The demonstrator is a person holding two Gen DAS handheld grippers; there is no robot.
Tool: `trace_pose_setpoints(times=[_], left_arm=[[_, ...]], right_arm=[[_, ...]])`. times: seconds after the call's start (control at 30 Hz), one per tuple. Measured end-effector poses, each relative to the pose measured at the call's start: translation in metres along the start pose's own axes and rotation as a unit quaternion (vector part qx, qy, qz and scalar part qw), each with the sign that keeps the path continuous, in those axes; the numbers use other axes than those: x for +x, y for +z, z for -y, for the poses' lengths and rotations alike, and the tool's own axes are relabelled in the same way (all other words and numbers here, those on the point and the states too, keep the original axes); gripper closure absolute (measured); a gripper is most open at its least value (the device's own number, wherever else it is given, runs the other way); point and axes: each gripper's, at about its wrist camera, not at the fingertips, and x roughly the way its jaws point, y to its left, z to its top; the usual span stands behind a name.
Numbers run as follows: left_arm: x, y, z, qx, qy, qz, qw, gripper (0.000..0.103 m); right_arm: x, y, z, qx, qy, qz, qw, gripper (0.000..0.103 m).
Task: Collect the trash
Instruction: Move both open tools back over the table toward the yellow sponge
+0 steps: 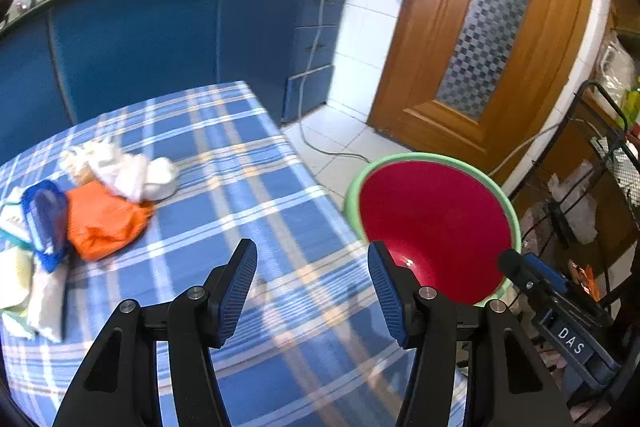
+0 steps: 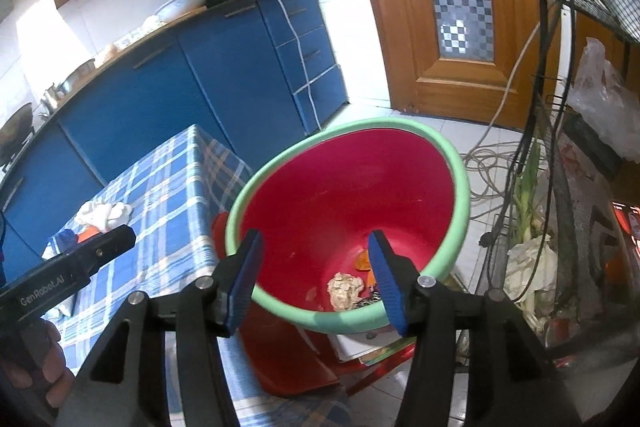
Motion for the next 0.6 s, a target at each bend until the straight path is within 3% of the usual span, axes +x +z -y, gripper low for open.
trace_pose_setpoints(times=[0.6], left_arm=[[-0.049,-0.015,-0.1,-0.08,0.081,0.026,0.9931,0.044]], right_arm=[[-0.002,-0.01,-0.052,-0.037,0.042,-0.012,0.998,0.037]])
